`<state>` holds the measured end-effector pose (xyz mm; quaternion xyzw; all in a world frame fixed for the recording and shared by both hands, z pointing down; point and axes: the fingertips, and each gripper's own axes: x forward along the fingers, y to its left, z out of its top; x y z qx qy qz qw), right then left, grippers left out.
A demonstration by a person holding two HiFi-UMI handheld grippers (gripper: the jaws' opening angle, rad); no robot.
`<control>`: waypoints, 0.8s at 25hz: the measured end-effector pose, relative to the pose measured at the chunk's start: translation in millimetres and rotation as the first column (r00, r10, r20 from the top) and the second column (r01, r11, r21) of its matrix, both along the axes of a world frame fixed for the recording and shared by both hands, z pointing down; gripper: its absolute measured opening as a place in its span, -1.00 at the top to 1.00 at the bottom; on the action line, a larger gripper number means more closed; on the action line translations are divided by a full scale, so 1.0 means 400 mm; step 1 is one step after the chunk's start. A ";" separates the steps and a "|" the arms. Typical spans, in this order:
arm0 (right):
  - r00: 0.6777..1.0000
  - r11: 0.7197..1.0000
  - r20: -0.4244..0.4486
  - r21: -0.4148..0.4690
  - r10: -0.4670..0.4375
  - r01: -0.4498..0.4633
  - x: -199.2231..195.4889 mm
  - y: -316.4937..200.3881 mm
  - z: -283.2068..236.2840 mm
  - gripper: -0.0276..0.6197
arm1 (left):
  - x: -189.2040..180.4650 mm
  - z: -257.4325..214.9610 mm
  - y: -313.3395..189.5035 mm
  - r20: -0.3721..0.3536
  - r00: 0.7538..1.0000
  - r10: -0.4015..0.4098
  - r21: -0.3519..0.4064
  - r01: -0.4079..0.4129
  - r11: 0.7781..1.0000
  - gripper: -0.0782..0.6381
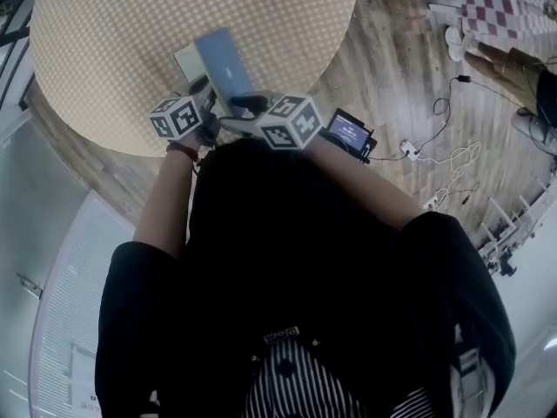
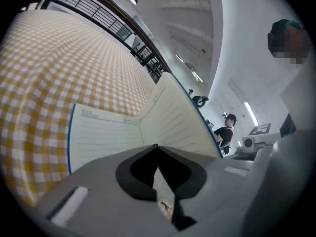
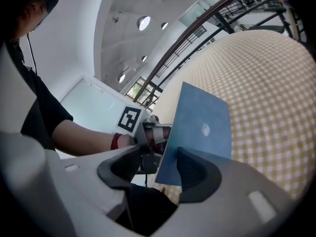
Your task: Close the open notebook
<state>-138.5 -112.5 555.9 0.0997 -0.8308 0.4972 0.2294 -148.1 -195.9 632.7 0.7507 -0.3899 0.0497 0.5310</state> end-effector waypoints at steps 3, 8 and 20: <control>1.000 1.000 -0.008 -0.003 -0.024 0.024 -0.024 0.019 0.003 0.18 | -0.030 -0.012 0.017 -0.018 0.999 -0.031 -0.001 0.031 1.000 0.78; 0.998 0.998 -0.021 0.017 -0.052 0.053 -0.032 -0.004 -0.004 0.18 | -0.039 -0.044 0.002 -0.062 0.996 -0.068 0.029 0.070 0.997 0.78; 0.976 0.977 -0.074 0.036 -0.205 0.208 -0.096 0.029 0.011 0.18 | -0.096 -0.086 0.078 -0.183 0.972 -0.144 0.051 0.156 0.986 0.78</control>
